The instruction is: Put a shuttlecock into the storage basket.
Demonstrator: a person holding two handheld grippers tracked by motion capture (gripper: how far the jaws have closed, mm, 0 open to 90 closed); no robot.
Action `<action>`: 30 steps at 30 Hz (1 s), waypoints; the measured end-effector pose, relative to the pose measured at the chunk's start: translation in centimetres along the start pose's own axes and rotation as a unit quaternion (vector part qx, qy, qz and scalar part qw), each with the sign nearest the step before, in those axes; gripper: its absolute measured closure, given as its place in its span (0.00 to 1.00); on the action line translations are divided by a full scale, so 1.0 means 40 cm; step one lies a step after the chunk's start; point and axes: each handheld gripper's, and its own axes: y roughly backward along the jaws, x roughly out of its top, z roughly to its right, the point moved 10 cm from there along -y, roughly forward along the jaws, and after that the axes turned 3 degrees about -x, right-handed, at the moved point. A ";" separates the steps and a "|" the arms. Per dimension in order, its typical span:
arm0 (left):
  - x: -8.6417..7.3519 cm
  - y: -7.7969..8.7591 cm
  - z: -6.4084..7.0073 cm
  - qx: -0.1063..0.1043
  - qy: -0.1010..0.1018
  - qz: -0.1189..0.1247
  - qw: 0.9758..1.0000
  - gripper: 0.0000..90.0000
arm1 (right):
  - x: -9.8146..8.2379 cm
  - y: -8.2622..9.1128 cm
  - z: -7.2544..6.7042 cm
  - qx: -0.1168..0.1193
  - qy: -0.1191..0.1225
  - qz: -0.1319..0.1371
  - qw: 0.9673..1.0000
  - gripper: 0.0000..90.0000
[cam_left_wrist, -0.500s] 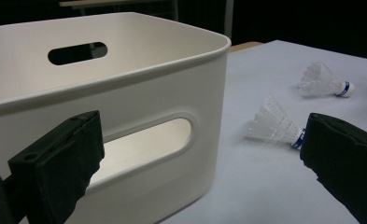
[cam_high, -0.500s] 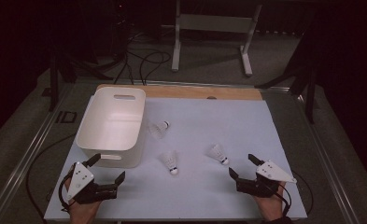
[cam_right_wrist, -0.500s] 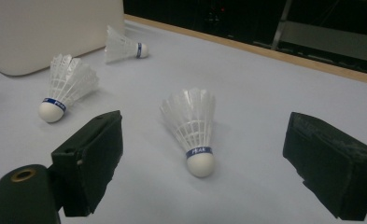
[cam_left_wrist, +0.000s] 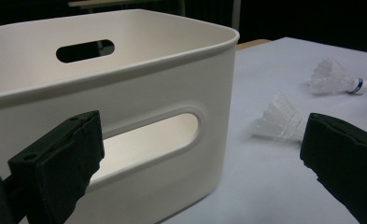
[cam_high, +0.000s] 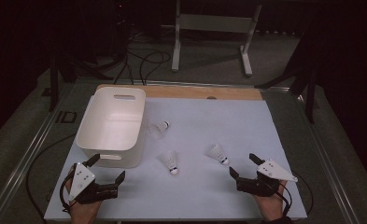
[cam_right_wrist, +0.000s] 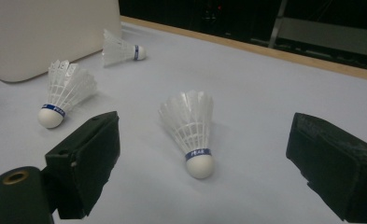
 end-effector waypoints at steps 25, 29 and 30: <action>-0.002 -0.001 -0.008 0.017 0.009 0.004 1.000 0.00 | 0.096 -0.049 -0.021 -0.004 0.022 -0.033 0.999 0.10; -0.005 -0.002 -0.006 0.016 0.007 0.001 1.000 0.00 | 0.114 -0.058 -0.018 -0.007 0.028 -0.037 0.999 0.10; -0.006 -0.001 -0.005 0.016 0.005 -0.001 1.000 0.00 | 0.118 -0.060 -0.015 -0.008 0.029 -0.037 0.999 0.10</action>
